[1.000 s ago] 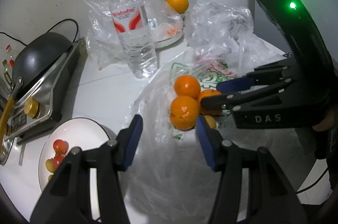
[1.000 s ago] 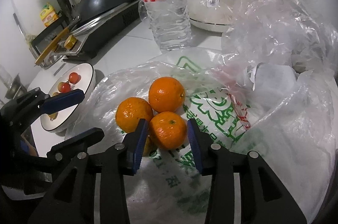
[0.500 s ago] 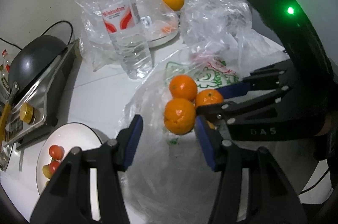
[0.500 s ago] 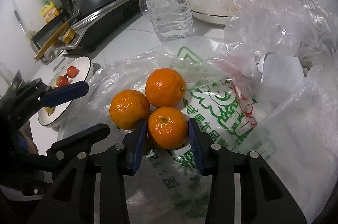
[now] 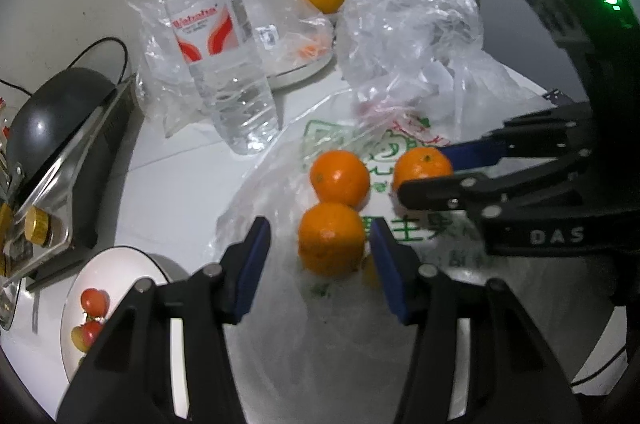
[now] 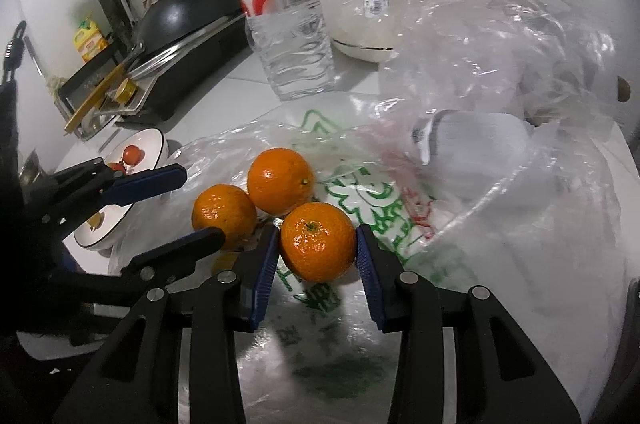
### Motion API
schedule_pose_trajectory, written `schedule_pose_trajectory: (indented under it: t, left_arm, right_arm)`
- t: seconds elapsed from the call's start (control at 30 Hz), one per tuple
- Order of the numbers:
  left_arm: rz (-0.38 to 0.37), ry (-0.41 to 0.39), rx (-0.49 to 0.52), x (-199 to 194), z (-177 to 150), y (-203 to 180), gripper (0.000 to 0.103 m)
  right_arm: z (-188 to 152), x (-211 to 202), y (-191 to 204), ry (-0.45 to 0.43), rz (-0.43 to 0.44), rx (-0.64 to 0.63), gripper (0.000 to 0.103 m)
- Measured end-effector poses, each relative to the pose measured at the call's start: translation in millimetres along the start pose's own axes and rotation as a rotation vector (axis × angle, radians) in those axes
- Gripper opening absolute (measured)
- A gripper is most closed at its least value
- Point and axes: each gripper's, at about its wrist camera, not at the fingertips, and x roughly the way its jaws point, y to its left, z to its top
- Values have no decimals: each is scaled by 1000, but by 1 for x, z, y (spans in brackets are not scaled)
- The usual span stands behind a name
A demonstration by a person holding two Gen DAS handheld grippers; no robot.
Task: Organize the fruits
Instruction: 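Lift both held oranges up from the bag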
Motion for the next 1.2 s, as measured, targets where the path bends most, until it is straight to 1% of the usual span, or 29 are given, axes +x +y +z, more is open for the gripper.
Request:
schedule_pose_trajectory:
  t: [0.13,0.2,0.23,0.27,0.5,0.77,1.2]
  left_arm:
    - [-13,21,2,8,2,-1,53]
    - [-18,26,9,11,2,-3,49]
    - [-22,30,11,12,2,-3,43]
    - [-26,35,12,13,2,-4,41]
    - [-38,29,8,10,1,-3,39]
    - [-46,-23,10,-11,2,-3,39]
    - [-38,-113,14,-61,0,2,39]
  right_arm:
    - [-1,-1,-2,-1,-7,-3,41]
    - [-1,-1,-2,-1,-7,-3,41]
    - [-1,-1,-2,-2,-7,-3,41]
    - [-1,-1,-2,-2,-7,-3,41]
    - [-2,-3,-2,-5,-14,-3,41]
    - [2,-11,8,-19,-27,-17,41]
    - [3,-36,34,-57,-45,-48,41]
